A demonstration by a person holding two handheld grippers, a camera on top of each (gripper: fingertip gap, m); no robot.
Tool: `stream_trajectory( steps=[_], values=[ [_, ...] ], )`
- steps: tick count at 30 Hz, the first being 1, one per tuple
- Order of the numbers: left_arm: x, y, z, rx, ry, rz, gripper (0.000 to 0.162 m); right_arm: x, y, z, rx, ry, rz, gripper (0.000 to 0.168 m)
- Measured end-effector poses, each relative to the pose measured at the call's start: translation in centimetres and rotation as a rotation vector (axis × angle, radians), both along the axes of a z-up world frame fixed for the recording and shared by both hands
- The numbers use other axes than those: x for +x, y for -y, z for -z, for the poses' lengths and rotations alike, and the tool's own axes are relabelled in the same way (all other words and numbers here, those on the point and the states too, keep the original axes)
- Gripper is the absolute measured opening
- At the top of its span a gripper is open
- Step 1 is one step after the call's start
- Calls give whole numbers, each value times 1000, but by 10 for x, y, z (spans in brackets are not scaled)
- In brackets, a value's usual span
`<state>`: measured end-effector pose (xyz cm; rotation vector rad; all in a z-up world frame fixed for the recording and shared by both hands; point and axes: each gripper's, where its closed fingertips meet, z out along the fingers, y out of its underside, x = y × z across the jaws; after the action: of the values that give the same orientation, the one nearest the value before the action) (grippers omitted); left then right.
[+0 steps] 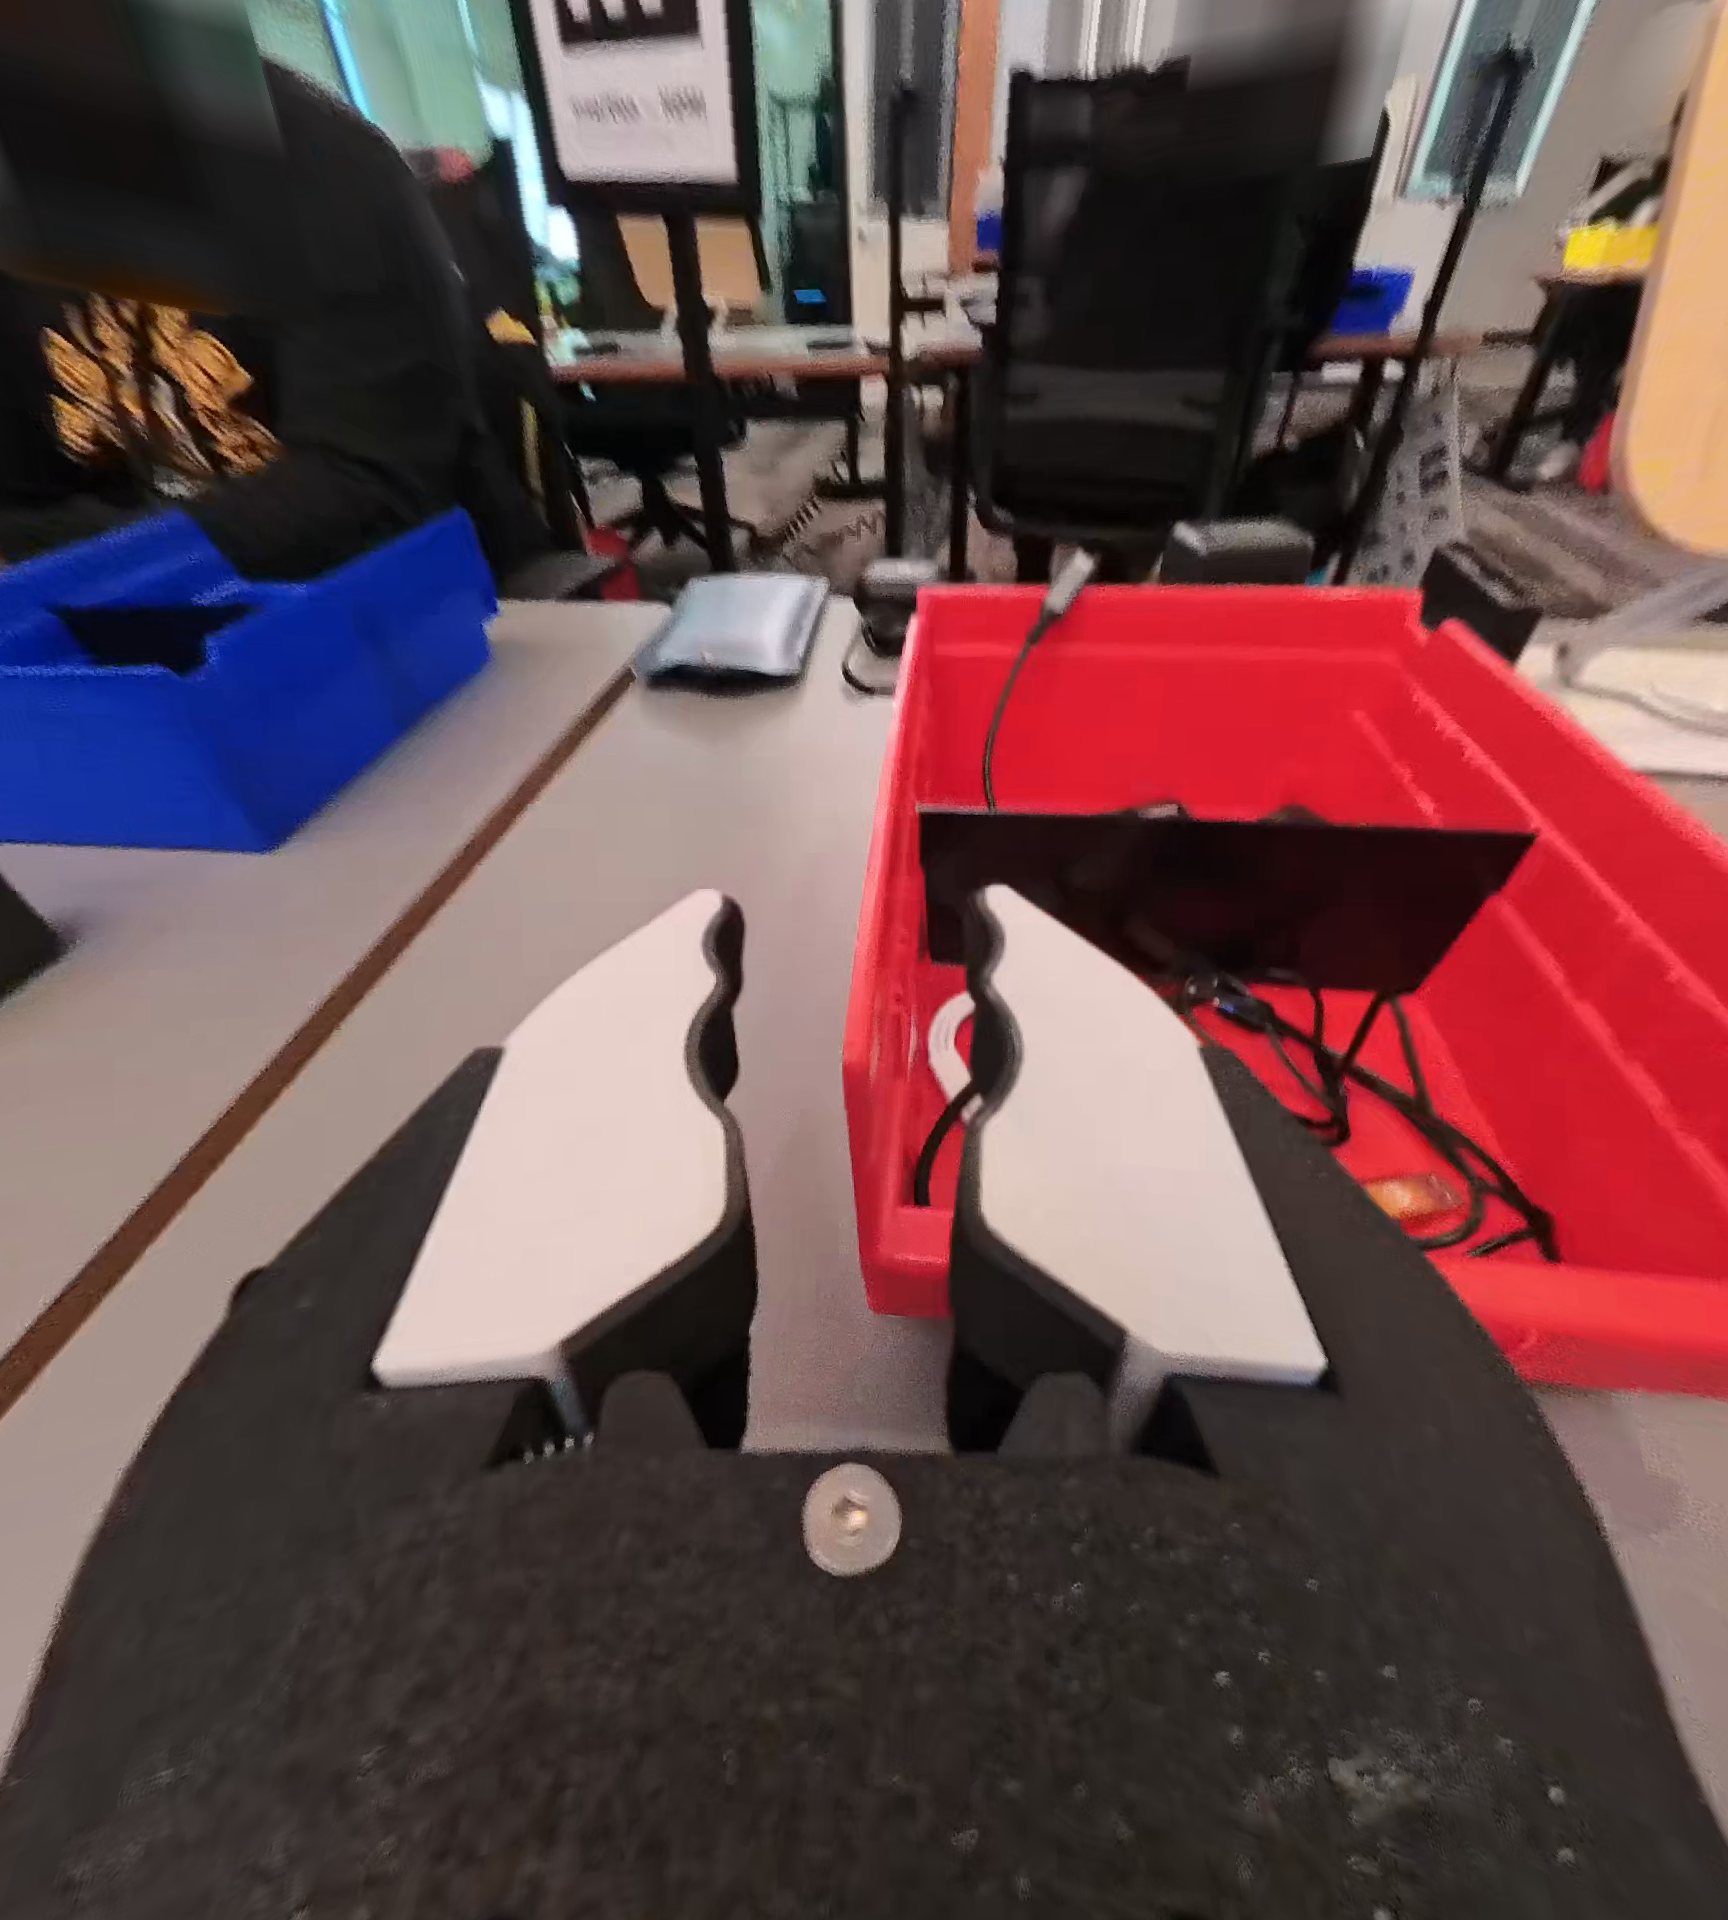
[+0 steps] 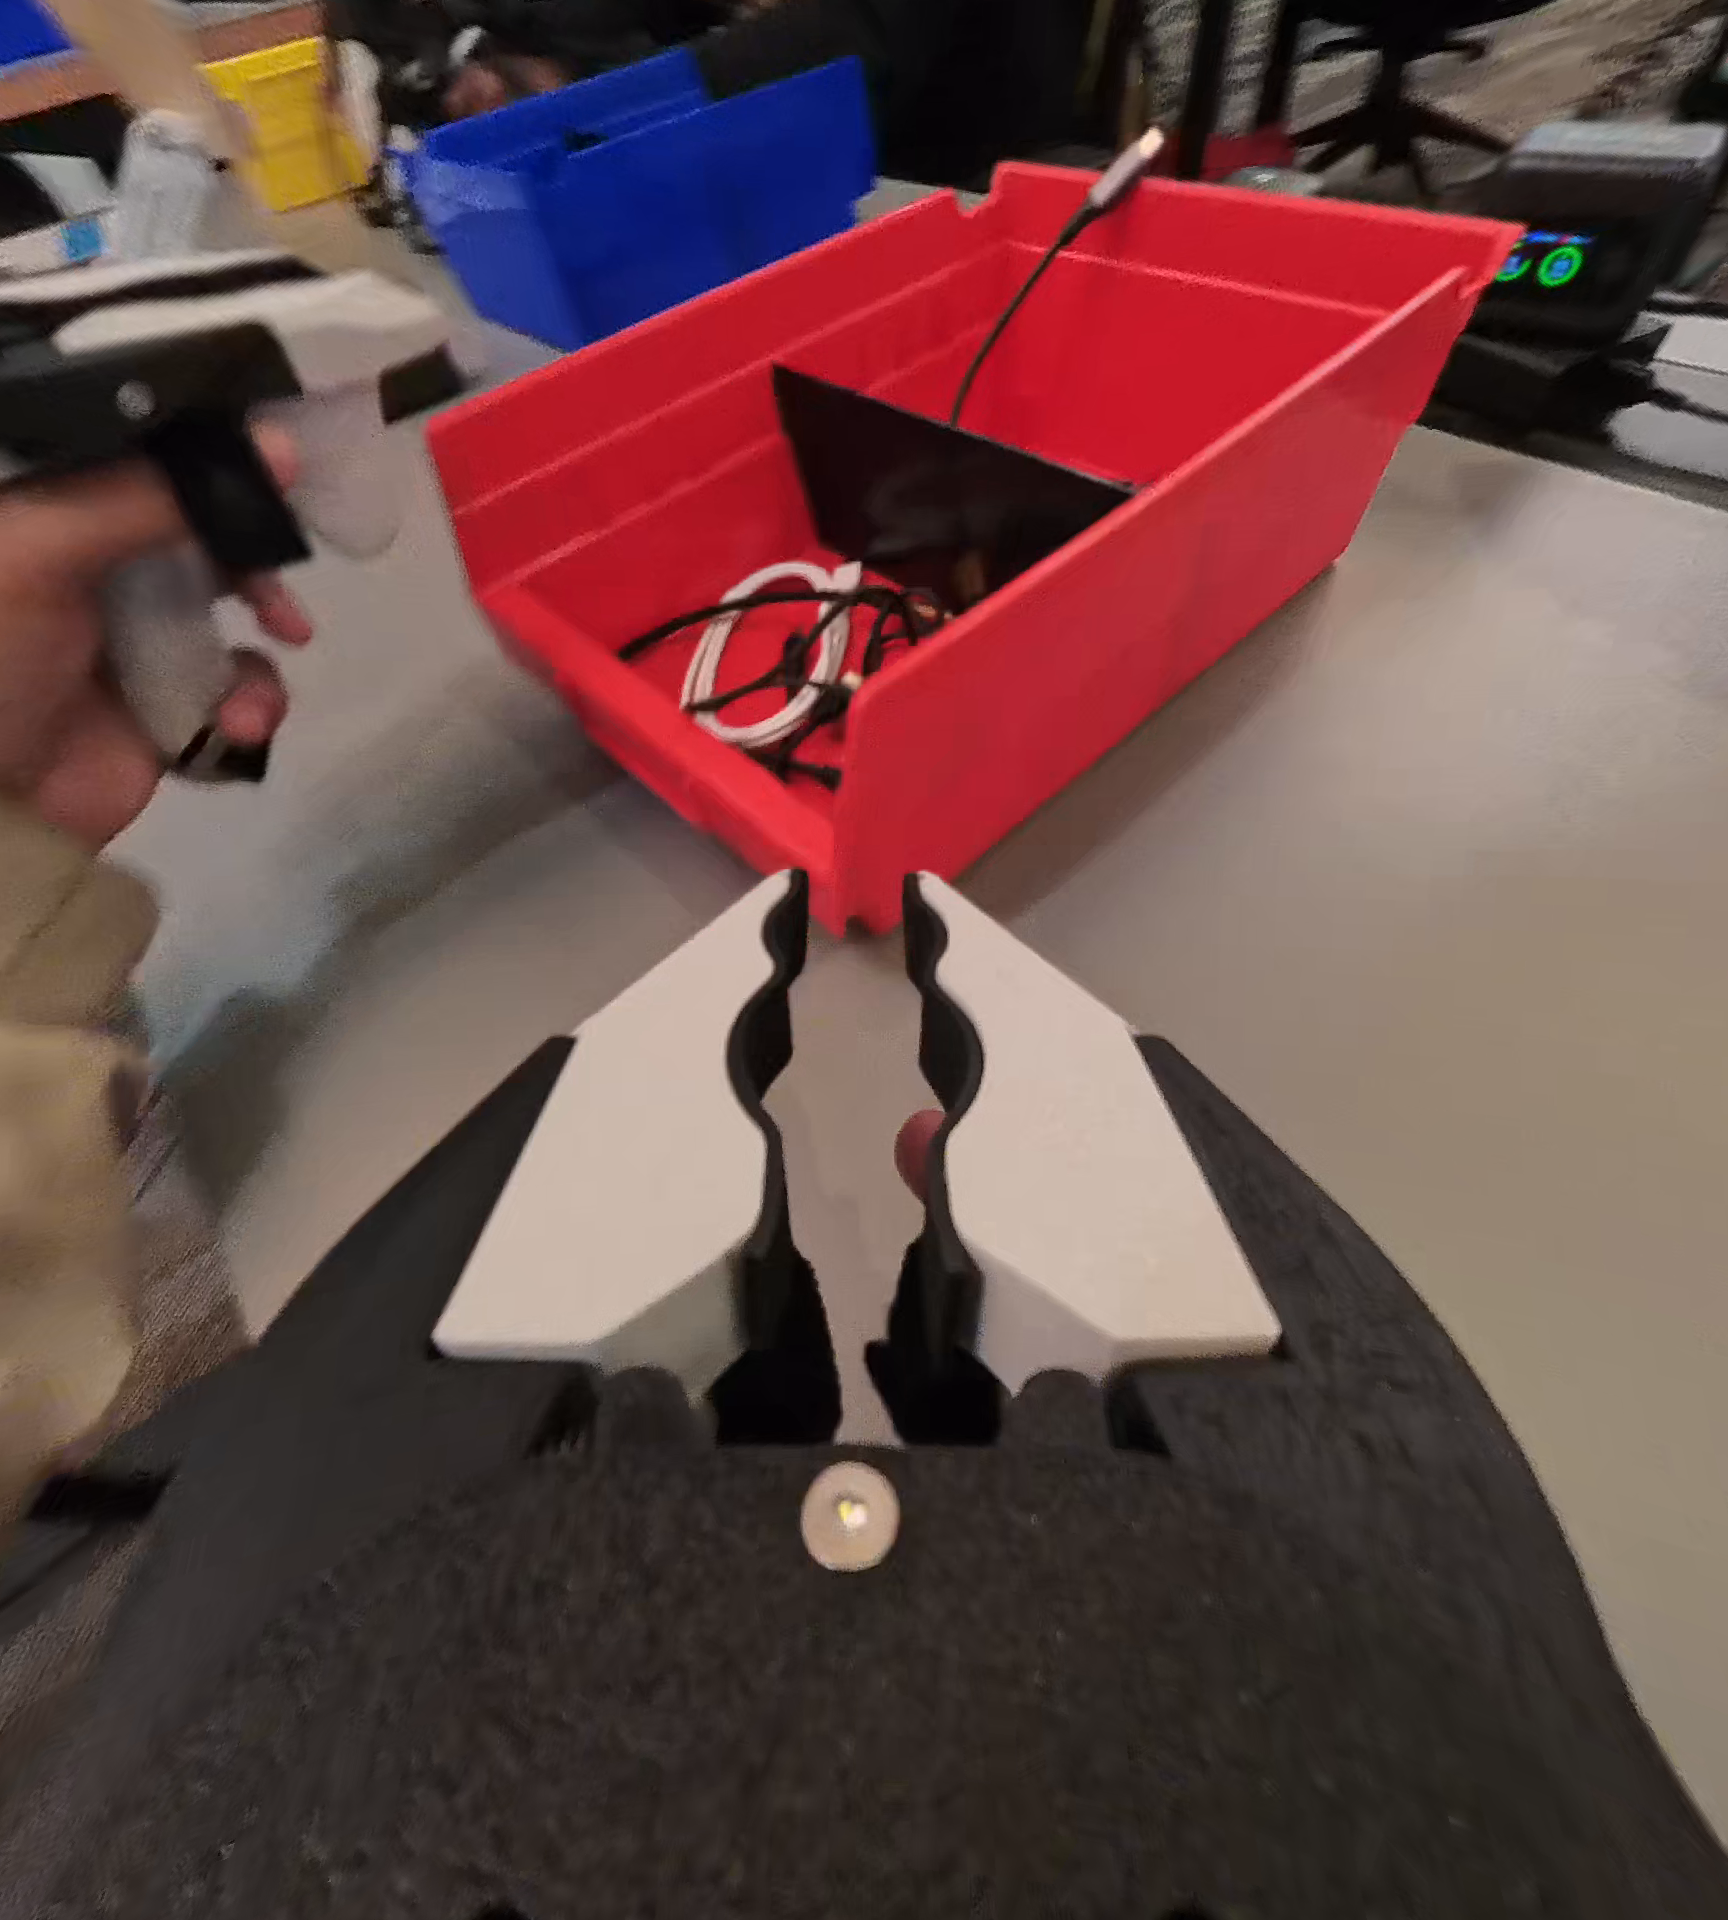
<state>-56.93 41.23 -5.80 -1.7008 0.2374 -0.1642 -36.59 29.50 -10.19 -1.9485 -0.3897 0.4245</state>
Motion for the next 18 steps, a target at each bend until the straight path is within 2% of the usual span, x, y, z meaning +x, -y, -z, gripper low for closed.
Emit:
stream_trajectory(
  steps=[2,5,8,10,12,13,15,18],
  values=[
    [6,12,-12,29,23,1,41,33,26,-9,7,9,-28,20],
    [29,32,-12,41,57,49,38,104,64,-21,55,19,17,23],
    [70,52,-18,58,245,151,35,187,105,-28,134,-24,100,23],
    [104,65,-10,-31,387,254,35,254,128,-26,173,-70,221,23],
    [134,82,6,-133,445,335,35,324,150,-20,189,-53,391,26],
    [143,90,15,-178,439,348,33,359,161,-20,219,-32,483,27],
    [149,105,26,-252,434,334,20,421,179,-18,261,4,671,28],
    [146,123,41,-327,392,343,17,476,193,-12,222,12,849,29]
  ],
)
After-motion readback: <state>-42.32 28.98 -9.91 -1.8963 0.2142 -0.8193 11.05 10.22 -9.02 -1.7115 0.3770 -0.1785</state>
